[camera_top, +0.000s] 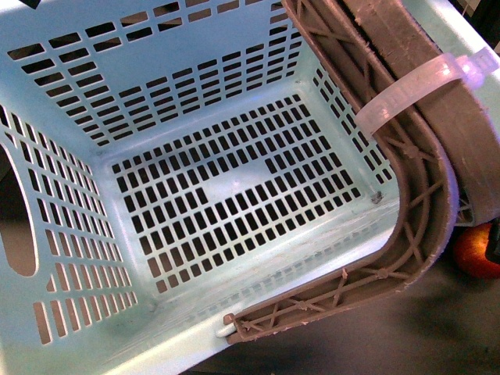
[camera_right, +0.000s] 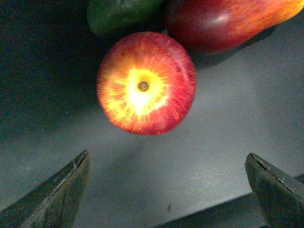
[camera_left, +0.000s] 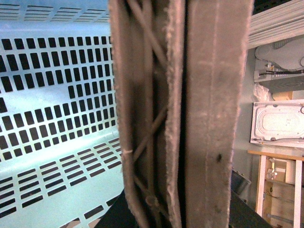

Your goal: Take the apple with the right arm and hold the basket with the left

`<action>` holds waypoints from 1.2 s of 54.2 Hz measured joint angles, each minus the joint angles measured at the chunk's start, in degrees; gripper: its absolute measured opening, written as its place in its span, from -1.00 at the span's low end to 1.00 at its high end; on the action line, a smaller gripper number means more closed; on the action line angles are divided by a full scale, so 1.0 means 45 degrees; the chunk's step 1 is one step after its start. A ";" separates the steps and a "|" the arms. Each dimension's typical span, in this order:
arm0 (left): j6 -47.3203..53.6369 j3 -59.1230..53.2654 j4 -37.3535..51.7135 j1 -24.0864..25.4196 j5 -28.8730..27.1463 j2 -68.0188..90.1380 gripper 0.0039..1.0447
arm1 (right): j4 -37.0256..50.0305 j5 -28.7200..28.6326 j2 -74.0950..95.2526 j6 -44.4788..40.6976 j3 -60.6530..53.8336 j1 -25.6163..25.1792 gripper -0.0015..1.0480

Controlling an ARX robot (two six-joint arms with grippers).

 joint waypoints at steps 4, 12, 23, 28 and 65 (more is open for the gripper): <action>0.0000 0.0000 0.0000 0.0000 0.0005 0.0000 -0.68 | -0.0005 0.0019 0.0418 0.0010 0.0330 0.0126 0.83; 0.0000 0.0000 0.0000 0.0000 0.0005 0.0000 -0.68 | -0.0165 0.0185 0.1209 0.0034 0.1166 0.0287 0.83; 0.0000 0.0000 0.0000 0.0000 0.0000 0.0000 -0.68 | -0.0510 0.0427 0.2113 0.0049 0.2278 0.0316 0.83; 0.0000 0.0000 0.0000 0.0000 0.0005 0.0000 -0.68 | -0.0636 0.0495 0.2448 0.0053 0.2681 0.0311 0.83; 0.0000 0.0000 0.0000 0.0000 0.0000 0.0000 -0.68 | -0.1141 0.0661 0.4240 0.0053 0.4614 0.0301 0.57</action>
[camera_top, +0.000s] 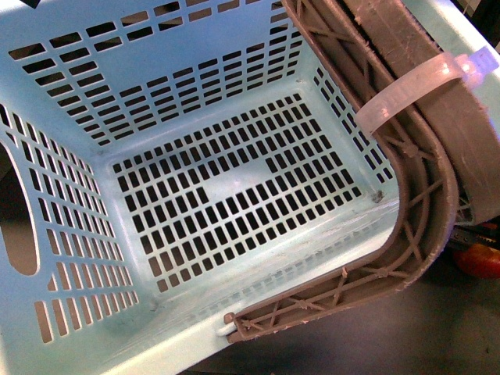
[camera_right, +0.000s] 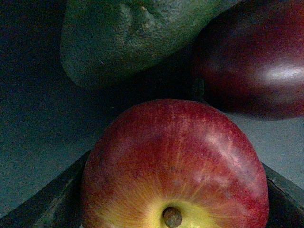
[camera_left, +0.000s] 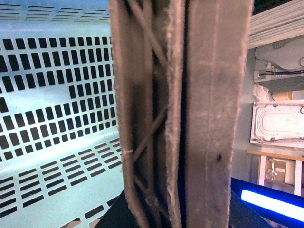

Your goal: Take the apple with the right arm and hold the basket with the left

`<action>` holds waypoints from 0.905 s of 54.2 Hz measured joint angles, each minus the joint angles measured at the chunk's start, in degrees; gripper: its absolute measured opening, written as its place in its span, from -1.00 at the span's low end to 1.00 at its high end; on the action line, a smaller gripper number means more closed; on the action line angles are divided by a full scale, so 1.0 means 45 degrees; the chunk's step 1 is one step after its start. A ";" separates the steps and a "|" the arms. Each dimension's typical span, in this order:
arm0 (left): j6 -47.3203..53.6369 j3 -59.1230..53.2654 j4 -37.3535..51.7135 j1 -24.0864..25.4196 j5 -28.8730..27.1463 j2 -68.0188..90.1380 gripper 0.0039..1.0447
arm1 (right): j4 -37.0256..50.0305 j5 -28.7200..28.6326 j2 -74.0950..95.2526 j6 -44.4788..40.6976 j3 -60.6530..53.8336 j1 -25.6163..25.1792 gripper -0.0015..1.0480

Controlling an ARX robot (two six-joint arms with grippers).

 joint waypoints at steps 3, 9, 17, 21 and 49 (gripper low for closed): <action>0.0005 0.0000 0.0000 0.0000 0.0000 0.0000 -0.68 | 0.0019 -0.0078 0.0000 -0.0010 0.0000 0.0000 0.52; 0.0000 0.0000 0.0000 0.0000 0.0005 0.0000 -0.68 | 0.0141 -0.0107 -0.0107 -0.0112 -0.0219 -0.0005 0.52; 0.0005 0.0000 0.0000 0.0000 -0.0010 0.0000 -0.68 | 0.0690 -0.0272 -0.0976 -0.0287 -0.1326 -0.0015 0.52; 0.0000 0.0000 0.0000 0.0000 0.0005 0.0000 -0.68 | 0.1409 -0.0359 -0.2137 -0.0835 -0.2249 -0.0024 0.52; 0.0000 0.0000 0.0000 0.0000 0.0005 0.0000 -0.68 | 0.1996 -0.1015 -1.1914 -0.0248 -0.5406 0.0238 0.52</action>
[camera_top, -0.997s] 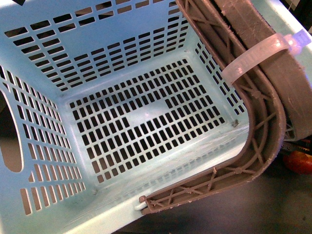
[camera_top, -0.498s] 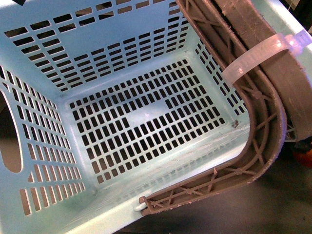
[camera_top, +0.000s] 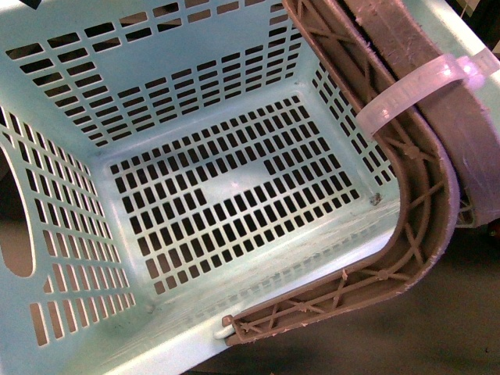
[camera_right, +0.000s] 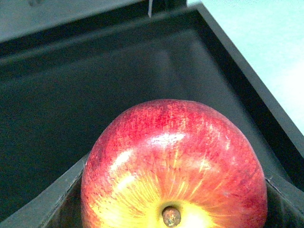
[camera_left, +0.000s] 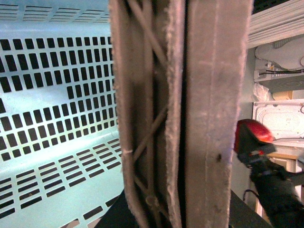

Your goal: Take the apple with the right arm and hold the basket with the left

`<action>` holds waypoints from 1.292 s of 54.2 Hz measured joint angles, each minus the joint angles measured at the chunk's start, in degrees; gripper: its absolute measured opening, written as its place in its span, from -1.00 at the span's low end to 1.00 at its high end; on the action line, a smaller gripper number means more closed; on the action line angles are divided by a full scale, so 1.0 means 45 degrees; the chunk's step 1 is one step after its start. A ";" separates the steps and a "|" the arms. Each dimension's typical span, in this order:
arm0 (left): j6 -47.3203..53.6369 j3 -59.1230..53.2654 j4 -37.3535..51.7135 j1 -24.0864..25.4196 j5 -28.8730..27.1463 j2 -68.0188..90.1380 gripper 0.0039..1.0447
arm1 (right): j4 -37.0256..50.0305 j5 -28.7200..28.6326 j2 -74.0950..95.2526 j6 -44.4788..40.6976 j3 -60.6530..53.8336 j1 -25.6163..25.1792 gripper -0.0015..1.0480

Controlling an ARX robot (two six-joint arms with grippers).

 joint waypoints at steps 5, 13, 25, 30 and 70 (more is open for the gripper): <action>0.0000 0.0000 0.0000 0.0000 0.0000 0.0000 -0.68 | -0.0379 0.0107 -0.1812 0.0617 0.0005 0.1088 0.52; 0.0005 0.0000 0.0000 0.0000 -0.0005 0.0000 -0.68 | -0.0578 0.0233 -0.3138 0.1302 0.0325 0.2783 0.52; 0.0005 0.0000 0.0000 0.0000 -0.0005 0.0000 -0.68 | -0.0554 0.0563 -0.3196 0.1870 0.0486 0.5168 0.52; 0.0000 0.0000 0.0000 0.0000 0.0005 0.0000 -0.68 | -0.0481 0.0505 -0.2905 0.2006 0.0389 0.5731 0.52; 0.0024 -0.0044 0.0000 -0.0005 0.0015 0.0005 -0.68 | -0.1069 0.1137 -0.2569 0.2739 -0.0340 0.7038 0.83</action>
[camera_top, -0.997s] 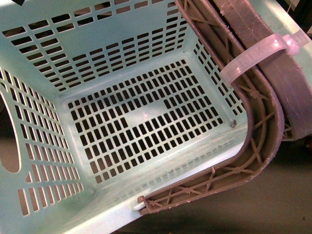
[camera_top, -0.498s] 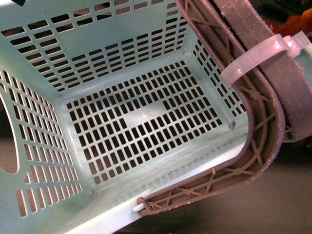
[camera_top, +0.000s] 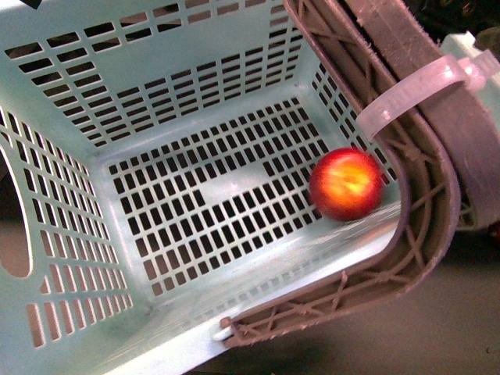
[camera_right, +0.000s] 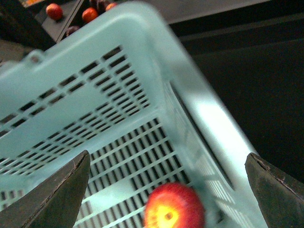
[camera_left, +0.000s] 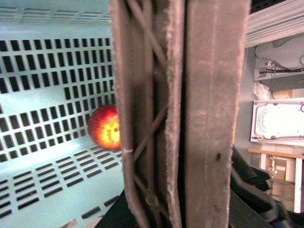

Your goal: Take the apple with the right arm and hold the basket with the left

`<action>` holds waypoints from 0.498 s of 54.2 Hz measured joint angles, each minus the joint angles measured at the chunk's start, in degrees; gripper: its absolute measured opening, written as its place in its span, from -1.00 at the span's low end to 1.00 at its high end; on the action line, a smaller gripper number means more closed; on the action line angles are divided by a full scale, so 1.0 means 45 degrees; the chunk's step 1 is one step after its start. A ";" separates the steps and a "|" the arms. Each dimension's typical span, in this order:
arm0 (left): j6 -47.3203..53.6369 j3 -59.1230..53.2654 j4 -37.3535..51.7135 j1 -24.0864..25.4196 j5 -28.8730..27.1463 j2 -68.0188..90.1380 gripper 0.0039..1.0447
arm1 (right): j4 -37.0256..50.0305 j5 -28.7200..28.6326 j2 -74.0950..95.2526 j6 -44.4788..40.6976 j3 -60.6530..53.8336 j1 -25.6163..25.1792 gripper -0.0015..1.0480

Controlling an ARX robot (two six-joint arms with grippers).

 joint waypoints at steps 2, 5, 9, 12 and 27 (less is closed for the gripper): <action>0.0029 -0.0010 -0.0005 0.0000 -0.0053 0.0005 -0.68 | -0.0121 0.0126 -0.0316 -0.0005 0.0000 -0.0189 0.83; 0.0053 -0.0019 -0.0005 0.0005 0.0000 0.0000 -0.68 | -0.0301 0.0408 -0.0792 -0.0034 0.0000 -0.0500 0.83; 0.0019 -0.0024 0.0000 0.0010 -0.0063 0.0000 -0.68 | -0.0559 0.0952 -0.1574 -0.0248 0.0000 -0.1107 0.83; 0.0044 -0.0024 -0.0005 0.0010 -0.0131 0.0000 -0.68 | -0.0835 0.1472 -0.2229 -0.0495 0.0000 -0.1681 0.83; 0.0029 -0.0024 0.0000 0.0010 0.0087 0.0000 -0.68 | 0.2953 -0.0481 -0.3891 -0.4216 -0.2875 -0.3240 0.10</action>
